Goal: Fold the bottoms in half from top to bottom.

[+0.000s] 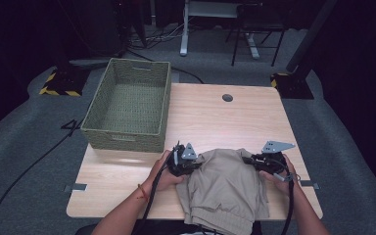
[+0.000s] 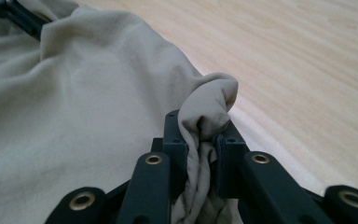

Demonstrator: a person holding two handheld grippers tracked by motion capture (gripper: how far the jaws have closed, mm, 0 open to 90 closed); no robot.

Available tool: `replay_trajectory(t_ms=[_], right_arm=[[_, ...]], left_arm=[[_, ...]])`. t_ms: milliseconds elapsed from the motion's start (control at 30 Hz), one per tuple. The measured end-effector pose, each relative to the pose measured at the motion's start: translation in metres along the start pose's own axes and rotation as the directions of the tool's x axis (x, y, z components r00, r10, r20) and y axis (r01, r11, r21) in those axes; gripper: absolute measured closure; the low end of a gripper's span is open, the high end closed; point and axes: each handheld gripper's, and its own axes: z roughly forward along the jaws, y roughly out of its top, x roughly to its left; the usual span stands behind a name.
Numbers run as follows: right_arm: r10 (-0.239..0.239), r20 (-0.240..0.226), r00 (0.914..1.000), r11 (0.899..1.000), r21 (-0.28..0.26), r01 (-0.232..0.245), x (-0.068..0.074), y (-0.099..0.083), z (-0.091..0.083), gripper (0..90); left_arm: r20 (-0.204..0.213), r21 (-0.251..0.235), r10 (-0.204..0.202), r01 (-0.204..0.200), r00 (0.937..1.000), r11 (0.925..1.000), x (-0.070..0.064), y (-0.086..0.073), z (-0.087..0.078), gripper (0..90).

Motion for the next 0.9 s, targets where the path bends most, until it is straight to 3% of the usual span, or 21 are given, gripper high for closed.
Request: replay_trajectory(t_ms=[133, 233, 333, 467, 600, 667, 767, 900], right_arm=[[0.008, 0.021, 0.9998, 1.000, -0.007, -0.008, -0.009, 0.009, 0.002, 78.7], [0.002, 0.048, 0.9989, 1.000, 0.006, -0.002, -0.014, 0.016, 0.006, 78.8], [0.022, 0.061, 0.9979, 1.000, 0.019, -0.023, -0.023, 0.021, 0.012, 79.0], [0.067, 0.054, 0.9963, 0.997, 0.021, -0.068, -0.038, 0.027, 0.018, 79.0], [0.049, 0.082, 0.9954, 0.998, -0.033, -0.047, -0.038, 0.036, 0.012, 78.9], [0.048, 0.075, 0.9960, 0.998, -0.054, -0.044, -0.038, 0.039, 0.008, 78.9], [0.042, 0.085, 0.9955, 0.998, -0.047, -0.039, -0.040, 0.044, 0.007, 78.7], [0.010, 0.128, 0.9917, 0.999, -0.032, -0.006, -0.037, 0.053, 0.011, 78.6]], left_arm=[[-0.043, 0.009, -0.003, 0.003, 0.9991, 1.0000, 0.004, 0.010, 0.003, 79.3], [-0.070, 0.021, -0.041, 0.042, 0.9967, 0.9989, 0.011, 0.016, 0.010, 79.3], [-0.119, 0.045, -0.064, 0.069, 0.9909, 0.9966, 0.018, 0.021, 0.019, 78.7], [-0.146, 0.054, -0.105, 0.114, 0.9837, 0.9920, 0.026, 0.030, 0.024, 78.4], [-0.175, 0.015, -0.099, 0.103, 0.9796, 0.9946, 0.030, 0.040, 0.017, 78.1], [-0.158, -0.011, -0.119, 0.119, 0.9803, 0.9929, 0.034, 0.042, 0.013, 77.7], [-0.152, -0.007, -0.154, 0.155, 0.9763, 0.9880, 0.040, 0.045, 0.016, 75.6], [-0.195, -0.002, -0.154, 0.157, 0.9686, 0.9876, 0.042, 0.051, 0.022, 76.0]])
